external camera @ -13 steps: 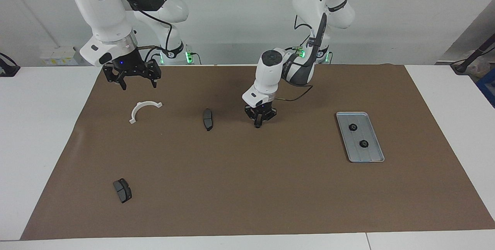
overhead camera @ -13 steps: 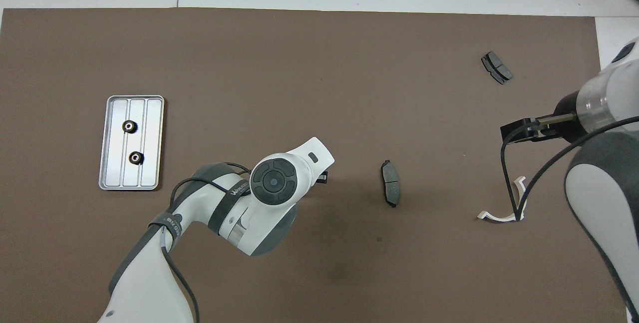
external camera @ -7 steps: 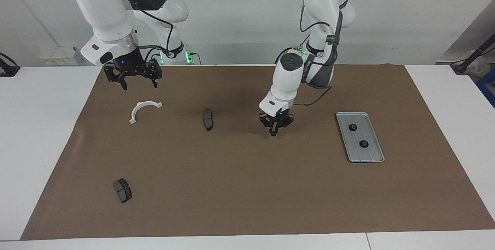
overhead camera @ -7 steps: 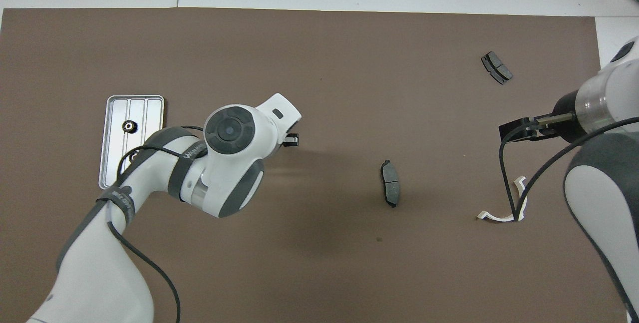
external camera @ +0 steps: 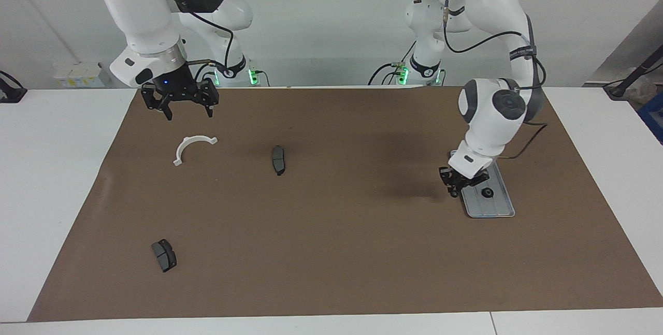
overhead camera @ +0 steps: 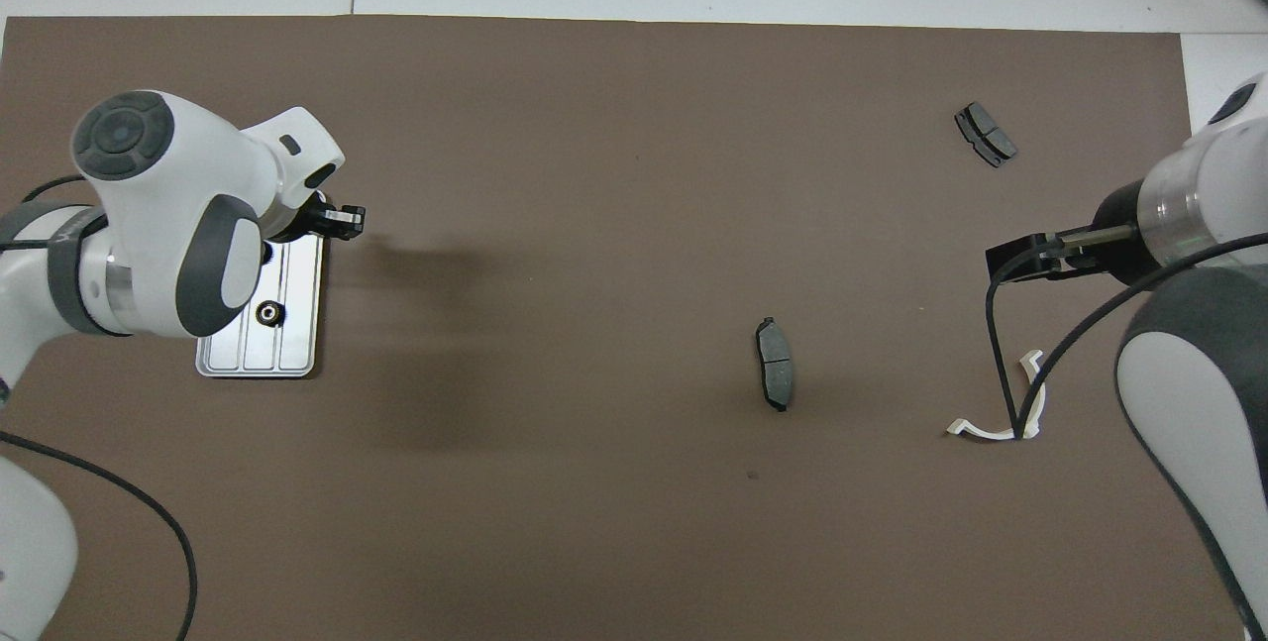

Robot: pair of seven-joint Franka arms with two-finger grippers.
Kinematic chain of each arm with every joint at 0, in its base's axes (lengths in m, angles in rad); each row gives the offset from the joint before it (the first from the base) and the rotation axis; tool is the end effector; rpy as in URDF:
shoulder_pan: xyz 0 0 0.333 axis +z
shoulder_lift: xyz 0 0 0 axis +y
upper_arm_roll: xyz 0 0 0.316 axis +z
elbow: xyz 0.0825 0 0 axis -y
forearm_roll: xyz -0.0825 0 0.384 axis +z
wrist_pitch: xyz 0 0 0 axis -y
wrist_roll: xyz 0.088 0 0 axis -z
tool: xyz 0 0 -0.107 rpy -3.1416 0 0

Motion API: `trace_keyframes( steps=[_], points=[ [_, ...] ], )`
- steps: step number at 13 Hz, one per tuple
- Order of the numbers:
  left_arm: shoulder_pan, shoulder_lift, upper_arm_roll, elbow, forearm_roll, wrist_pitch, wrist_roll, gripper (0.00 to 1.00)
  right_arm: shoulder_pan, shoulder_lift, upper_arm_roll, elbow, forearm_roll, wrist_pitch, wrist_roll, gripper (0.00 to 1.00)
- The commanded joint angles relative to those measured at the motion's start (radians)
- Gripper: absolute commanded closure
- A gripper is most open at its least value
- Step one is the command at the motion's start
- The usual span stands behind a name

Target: Pick bearing gear from pile to tray

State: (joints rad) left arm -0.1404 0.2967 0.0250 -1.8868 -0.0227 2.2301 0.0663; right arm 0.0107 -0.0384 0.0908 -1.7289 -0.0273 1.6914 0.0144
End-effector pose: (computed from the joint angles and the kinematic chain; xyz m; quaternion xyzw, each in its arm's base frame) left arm 0.6214 -0.0736 0.3550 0.9961 -0.0846 0.0232 0.0061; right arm 0.5469 0.0539 0.5810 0.9989 0.0451 0.0013 0.0152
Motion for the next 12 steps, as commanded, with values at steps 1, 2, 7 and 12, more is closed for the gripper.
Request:
trace_keyframes(
  steps=[1,2,7,12],
  points=[
    [0.085,-0.034,-0.014,-0.069,0.001,0.02,0.139,1.0,-0.003,-0.021,0.001,-0.024,0.014,0.017,0.012,0.0],
    [0.102,-0.041,-0.014,-0.089,0.001,0.046,0.173,0.99,-0.003,-0.021,0.003,-0.024,0.014,0.017,0.012,0.0],
    [0.102,-0.042,-0.014,-0.104,-0.008,0.097,0.156,0.3,-0.008,-0.021,0.001,-0.024,0.014,0.017,0.012,0.0],
    [0.096,-0.074,-0.02,0.001,-0.008,0.025,0.076,0.0,-0.008,-0.021,0.001,-0.024,0.014,0.017,0.012,0.0]
  ],
)
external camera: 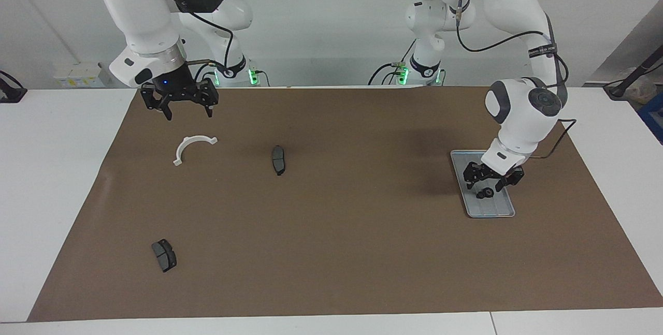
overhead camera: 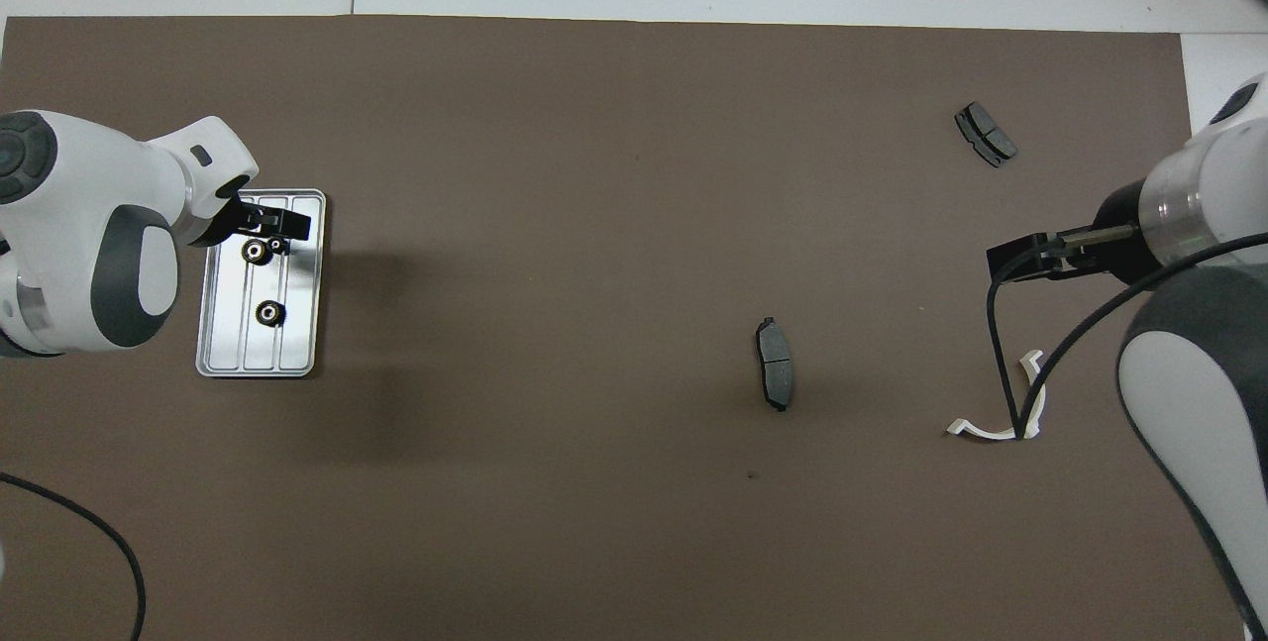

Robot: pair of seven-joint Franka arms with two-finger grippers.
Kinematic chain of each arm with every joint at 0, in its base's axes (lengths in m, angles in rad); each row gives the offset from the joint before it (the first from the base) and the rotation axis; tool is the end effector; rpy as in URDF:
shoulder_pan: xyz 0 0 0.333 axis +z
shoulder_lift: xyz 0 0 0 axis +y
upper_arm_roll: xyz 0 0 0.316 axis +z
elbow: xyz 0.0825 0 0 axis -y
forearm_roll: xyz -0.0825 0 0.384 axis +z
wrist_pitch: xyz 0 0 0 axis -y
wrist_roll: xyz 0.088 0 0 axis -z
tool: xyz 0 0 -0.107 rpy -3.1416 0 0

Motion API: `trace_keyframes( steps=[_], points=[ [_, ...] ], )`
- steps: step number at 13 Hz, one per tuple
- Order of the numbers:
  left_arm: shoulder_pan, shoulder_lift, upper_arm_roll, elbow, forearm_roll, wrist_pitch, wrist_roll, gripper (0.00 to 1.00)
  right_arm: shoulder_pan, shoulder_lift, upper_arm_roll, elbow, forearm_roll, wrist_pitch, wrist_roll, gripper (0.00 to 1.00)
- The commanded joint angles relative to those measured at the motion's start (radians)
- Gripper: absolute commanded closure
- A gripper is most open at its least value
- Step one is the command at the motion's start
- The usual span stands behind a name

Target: Pick bearing gear from pile to tray

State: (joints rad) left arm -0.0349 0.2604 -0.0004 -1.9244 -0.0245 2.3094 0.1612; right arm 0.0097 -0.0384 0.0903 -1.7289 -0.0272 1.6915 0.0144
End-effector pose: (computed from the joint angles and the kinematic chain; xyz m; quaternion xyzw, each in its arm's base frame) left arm 0.6227 -0.0225 0.3681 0.9939 -0.0903 0.0627 0.0057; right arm 0.5470 0.0531 0.5810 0.9989 0.0444 0.0013 0.0152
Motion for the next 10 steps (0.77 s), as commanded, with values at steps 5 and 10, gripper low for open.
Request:
trace_keyframes(
  steps=[5,10],
  points=[
    [-0.008,-0.225,0.007,0.056,-0.006,-0.323,-0.04,0.0,-0.007,-0.021,0.002,-0.024,0.013,0.017,0.012,0.0],
    [-0.008,-0.331,0.004,0.119,-0.006,-0.566,-0.055,0.0,-0.004,-0.021,0.002,-0.023,0.013,0.019,0.01,0.0]
  ],
)
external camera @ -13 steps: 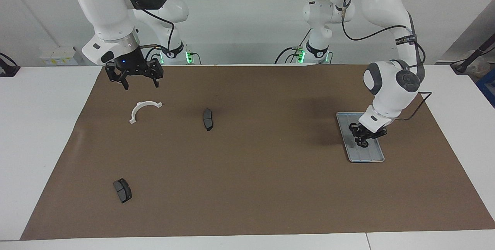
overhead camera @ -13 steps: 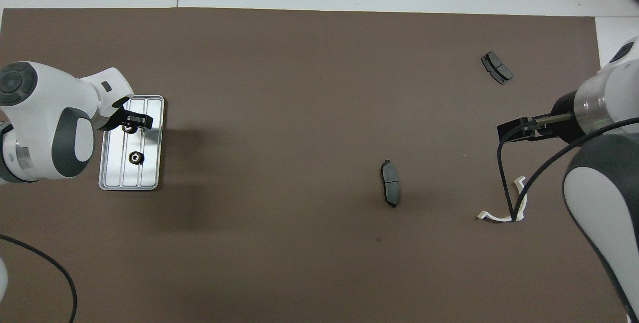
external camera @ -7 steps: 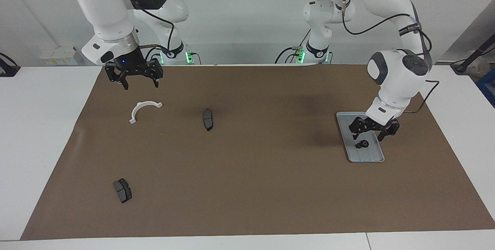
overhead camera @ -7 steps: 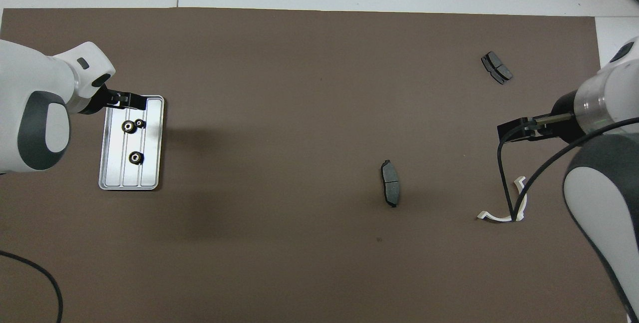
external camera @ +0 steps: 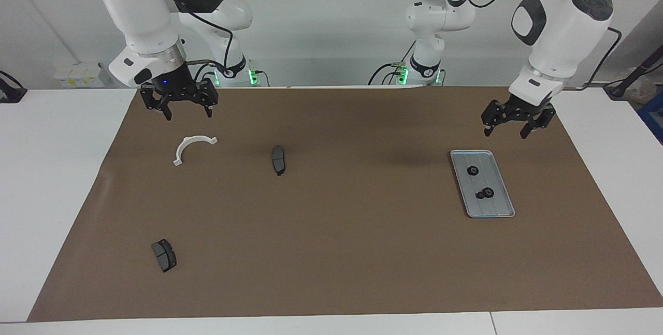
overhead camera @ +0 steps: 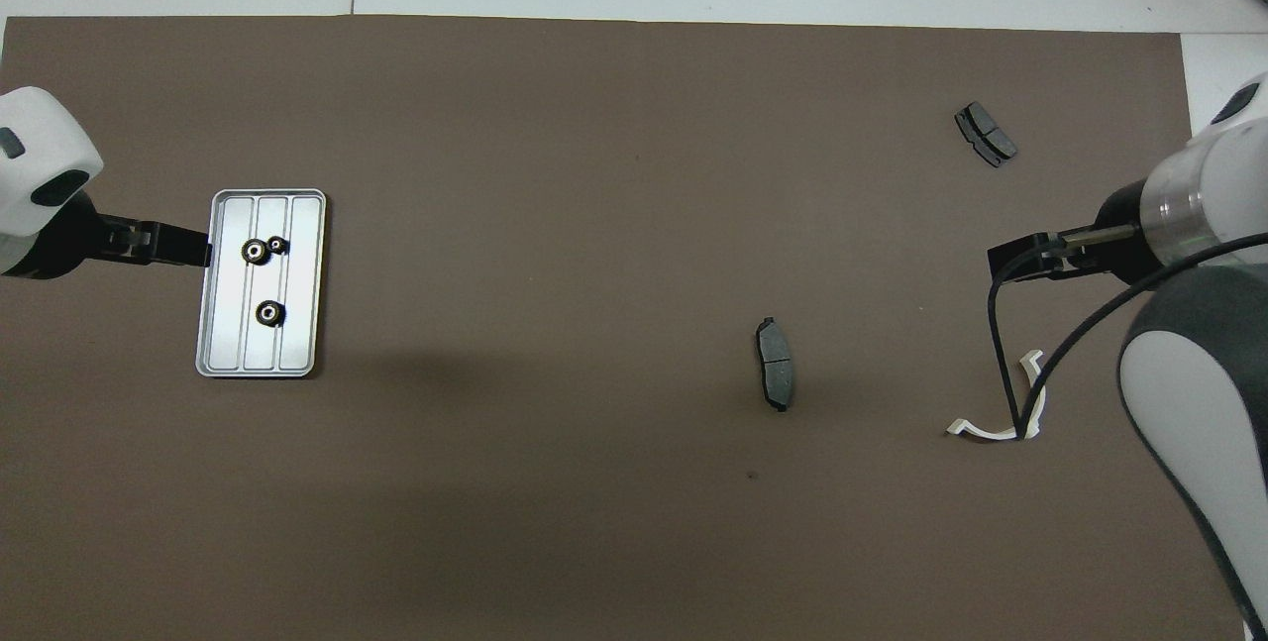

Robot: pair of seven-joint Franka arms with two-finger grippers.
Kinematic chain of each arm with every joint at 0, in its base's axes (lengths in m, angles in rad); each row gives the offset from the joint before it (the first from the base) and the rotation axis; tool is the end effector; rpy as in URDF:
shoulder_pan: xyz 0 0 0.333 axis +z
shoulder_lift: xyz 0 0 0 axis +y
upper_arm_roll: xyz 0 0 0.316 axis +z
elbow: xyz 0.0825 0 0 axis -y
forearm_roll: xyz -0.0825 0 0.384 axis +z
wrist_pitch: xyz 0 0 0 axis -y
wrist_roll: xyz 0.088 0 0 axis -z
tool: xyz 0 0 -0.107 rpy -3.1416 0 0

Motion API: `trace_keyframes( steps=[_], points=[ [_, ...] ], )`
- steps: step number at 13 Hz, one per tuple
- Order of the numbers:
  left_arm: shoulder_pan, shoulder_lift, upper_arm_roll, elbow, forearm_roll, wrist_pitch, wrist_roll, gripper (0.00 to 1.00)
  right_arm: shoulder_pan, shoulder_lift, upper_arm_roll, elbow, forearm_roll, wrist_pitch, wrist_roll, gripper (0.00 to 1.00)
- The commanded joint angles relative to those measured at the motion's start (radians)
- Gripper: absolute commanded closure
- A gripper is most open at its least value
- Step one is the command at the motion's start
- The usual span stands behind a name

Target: Pick bearing gear from pile to tray

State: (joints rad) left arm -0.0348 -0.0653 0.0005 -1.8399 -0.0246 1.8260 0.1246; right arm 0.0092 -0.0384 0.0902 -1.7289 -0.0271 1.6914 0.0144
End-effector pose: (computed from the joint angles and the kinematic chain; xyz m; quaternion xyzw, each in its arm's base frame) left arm 0.5474 -0.0208 0.5545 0.9967 -0.0765 0.0262 0.0108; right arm 0.5470 0.0528 0.5810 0.9989 0.0441 0.0012 0.0151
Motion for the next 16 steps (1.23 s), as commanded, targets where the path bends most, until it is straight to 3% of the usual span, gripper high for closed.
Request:
trace_keyframes(
  steps=[1,4,9,11,14,16],
  points=[
    [-0.01,0.007,0.003,0.085,-0.006,-0.143,-0.022,0.0,-0.003,-0.021,0.002,-0.023,0.013,0.019,0.013,0.0],
    [-0.008,0.034,0.004,0.184,-0.003,-0.238,-0.026,0.0,-0.008,-0.011,0.002,-0.002,0.013,0.002,0.013,0.0],
    [-0.01,0.059,0.004,0.197,0.002,-0.195,-0.026,0.0,-0.009,0.003,0.003,0.038,0.016,-0.058,0.013,0.0],
    [-0.01,0.123,0.003,0.255,-0.004,-0.214,-0.026,0.0,-0.009,0.003,0.002,0.038,0.018,-0.047,0.016,0.0],
    [-0.03,0.266,0.004,0.437,-0.001,-0.286,-0.028,0.0,-0.011,0.003,0.002,0.037,0.021,-0.042,0.061,0.0],
    [-0.034,0.265,0.006,0.438,0.008,-0.303,-0.031,0.0,-0.011,0.002,0.002,0.034,0.021,-0.042,0.067,0.0]
  ],
)
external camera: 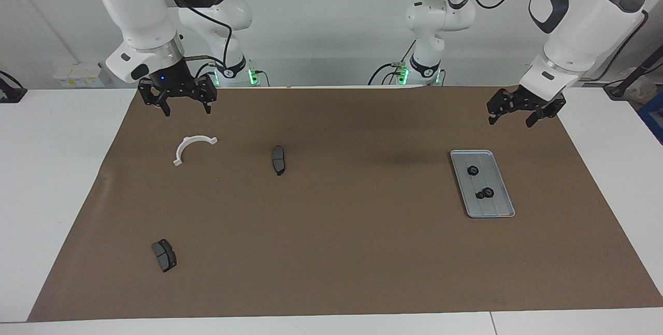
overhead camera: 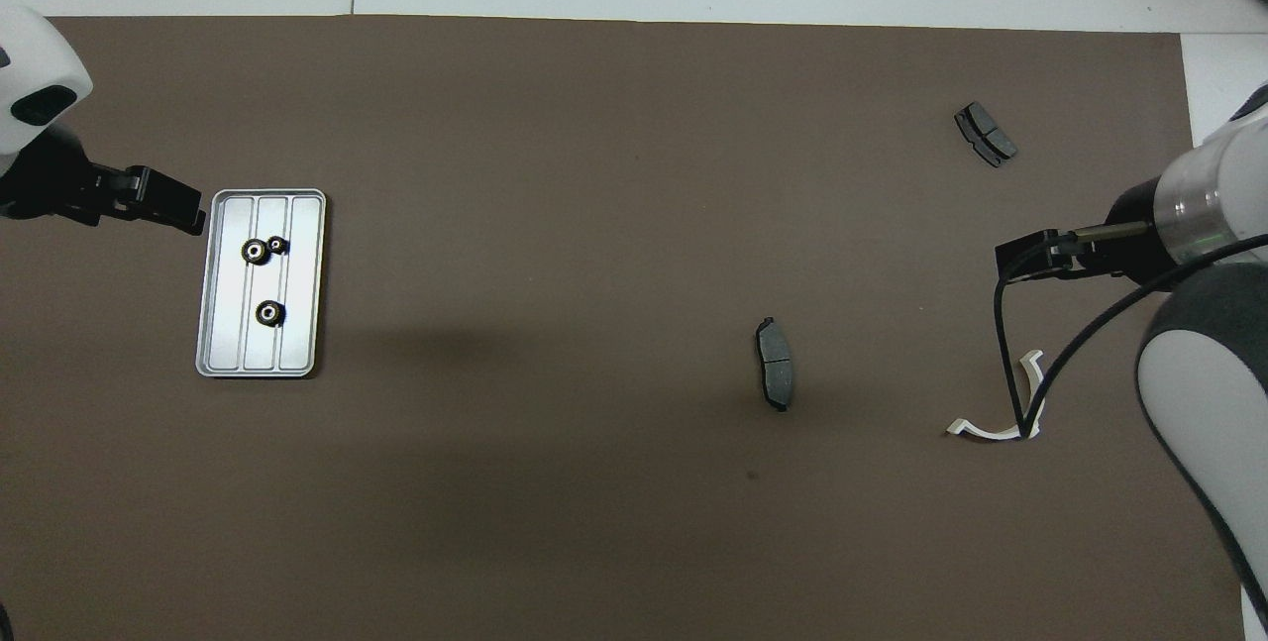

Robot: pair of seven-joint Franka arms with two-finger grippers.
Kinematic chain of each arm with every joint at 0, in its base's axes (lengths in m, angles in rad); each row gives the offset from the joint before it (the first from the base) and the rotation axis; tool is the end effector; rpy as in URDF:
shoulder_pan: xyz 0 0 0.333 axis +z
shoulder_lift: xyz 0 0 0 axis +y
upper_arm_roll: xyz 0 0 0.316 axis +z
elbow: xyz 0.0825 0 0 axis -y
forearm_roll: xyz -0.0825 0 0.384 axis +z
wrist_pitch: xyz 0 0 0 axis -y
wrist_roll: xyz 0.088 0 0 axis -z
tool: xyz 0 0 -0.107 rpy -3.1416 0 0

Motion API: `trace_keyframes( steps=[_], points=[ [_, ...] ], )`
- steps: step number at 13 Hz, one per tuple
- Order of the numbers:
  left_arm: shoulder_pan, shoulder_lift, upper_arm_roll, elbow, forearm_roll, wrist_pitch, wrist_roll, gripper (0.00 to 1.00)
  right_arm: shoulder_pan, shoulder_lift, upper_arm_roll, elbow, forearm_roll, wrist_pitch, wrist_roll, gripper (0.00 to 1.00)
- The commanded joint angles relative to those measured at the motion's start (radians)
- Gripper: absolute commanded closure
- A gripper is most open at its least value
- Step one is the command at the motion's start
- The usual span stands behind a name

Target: Pick bearing gear from pile to tray

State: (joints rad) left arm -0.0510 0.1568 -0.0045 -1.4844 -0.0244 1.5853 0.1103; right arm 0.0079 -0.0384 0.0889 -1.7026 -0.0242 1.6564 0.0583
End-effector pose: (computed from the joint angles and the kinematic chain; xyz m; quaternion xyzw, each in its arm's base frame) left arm 0.6005 -0.0357 0.5758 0.9961 -0.0822 -0.0276 0.0133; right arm 0.5451 0.0514 0.5905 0.9997 0.0203 -0.0029 0.0140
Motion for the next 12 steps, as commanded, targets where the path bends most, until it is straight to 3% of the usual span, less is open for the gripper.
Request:
trace_keyframes(
  steps=[1,8,12],
  points=[
    [-0.02,0.04,0.011,0.081,0.015,-0.064,-0.043,0.0,-0.008,0.002,0.003,0.006,0.018,-0.007,0.023,0.0],
    [-0.021,-0.046,0.009,0.015,0.02,-0.085,-0.077,0.0,-0.006,0.0,0.003,0.0,0.018,-0.006,0.023,0.0],
    [-0.02,-0.054,0.009,0.001,0.021,-0.074,-0.074,0.0,-0.008,-0.001,0.003,-0.002,0.018,-0.006,0.021,0.0]
  ],
)
